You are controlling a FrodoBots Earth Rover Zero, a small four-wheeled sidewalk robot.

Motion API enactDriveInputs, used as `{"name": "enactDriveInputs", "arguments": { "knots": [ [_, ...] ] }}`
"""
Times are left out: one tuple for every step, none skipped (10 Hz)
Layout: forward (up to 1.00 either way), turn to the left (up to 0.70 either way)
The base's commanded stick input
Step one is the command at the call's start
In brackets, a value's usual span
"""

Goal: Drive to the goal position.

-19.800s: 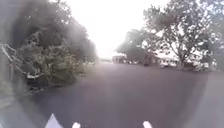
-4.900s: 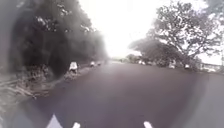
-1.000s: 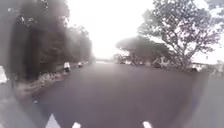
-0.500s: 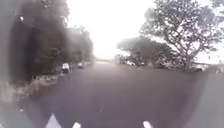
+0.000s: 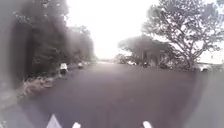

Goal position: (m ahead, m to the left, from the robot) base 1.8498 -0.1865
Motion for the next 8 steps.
{"name": "enactDriveInputs", "arguments": {
  "knots": [
    [0.70, 0.00],
    [0.70, 0.00],
    [0.70, 0.00],
    [0.70, 0.00],
    [0.70, 0.00],
    [0.70, 0.00],
    [0.70, 0.00],
    [0.70, 0.00]
  ]
}}
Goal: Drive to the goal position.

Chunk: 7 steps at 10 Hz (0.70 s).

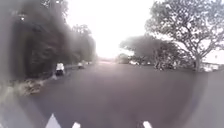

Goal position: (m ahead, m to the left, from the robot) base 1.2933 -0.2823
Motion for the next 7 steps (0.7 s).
{"name": "enactDriveInputs", "arguments": {
  "knots": [
    [0.70, 0.00],
    [0.70, 0.00],
    [0.70, 0.00],
    [0.70, 0.00],
    [0.70, 0.00],
    [0.70, 0.00],
    [0.70, 0.00]
  ]
}}
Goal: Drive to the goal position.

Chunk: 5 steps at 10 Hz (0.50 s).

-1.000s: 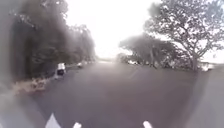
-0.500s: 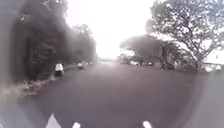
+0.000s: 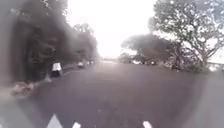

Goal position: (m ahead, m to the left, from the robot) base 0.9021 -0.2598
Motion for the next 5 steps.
{"name": "enactDriveInputs", "arguments": {
  "knots": [
    [0.70, 0.00],
    [0.70, 0.00],
    [0.70, 0.00],
    [0.70, 0.00],
    [0.70, 0.00]
  ]
}}
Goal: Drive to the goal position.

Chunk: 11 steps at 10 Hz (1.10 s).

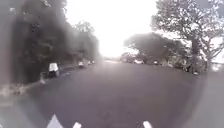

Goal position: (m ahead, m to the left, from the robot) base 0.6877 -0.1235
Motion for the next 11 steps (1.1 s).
{"name": "enactDriveInputs", "arguments": {
  "knots": [
    [0.70, 0.00],
    [0.70, 0.00],
    [0.70, 0.00],
    [0.70, 0.00],
    [0.70, 0.00],
    [0.70, 0.00],
    [0.70, 0.00],
    [0.70, 0.00],
    [0.70, 0.00],
    [0.70, 0.00],
    [0.70, 0.00]
  ]
}}
